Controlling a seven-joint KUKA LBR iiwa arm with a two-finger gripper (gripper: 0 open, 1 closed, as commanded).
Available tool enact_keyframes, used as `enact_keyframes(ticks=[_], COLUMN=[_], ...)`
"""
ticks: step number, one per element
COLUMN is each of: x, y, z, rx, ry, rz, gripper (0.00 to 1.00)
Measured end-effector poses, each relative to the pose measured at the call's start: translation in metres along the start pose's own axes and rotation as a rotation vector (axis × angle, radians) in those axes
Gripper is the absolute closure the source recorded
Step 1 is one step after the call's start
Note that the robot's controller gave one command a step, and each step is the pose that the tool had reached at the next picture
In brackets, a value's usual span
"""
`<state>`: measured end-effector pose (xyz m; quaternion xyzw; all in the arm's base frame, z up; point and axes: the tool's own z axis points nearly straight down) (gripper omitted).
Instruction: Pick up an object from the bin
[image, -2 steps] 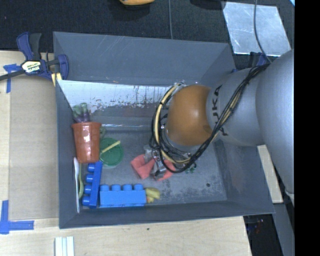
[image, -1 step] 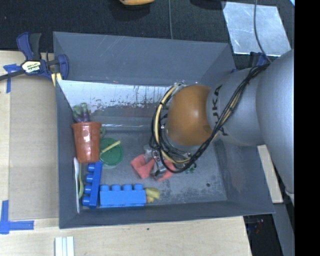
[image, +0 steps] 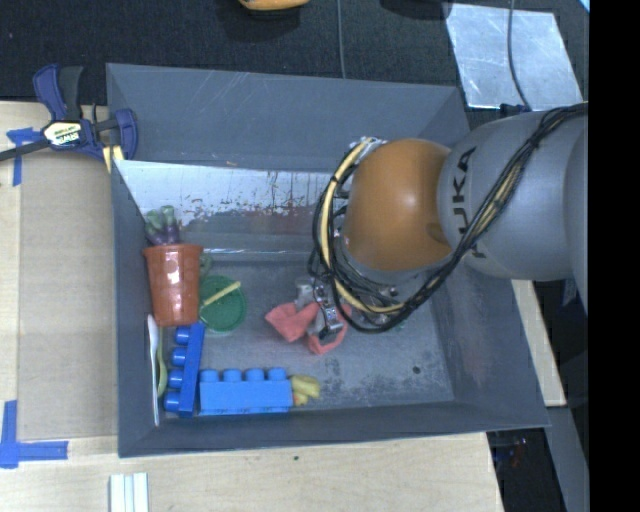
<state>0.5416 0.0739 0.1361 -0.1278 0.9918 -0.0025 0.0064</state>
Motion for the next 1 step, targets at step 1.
enact_keyframes(ticks=[1], x=[-0.0222], y=[0.0025], z=[-0.0771], rx=[0.000], ry=[0.000], rz=[-0.067], gripper=[1.00])
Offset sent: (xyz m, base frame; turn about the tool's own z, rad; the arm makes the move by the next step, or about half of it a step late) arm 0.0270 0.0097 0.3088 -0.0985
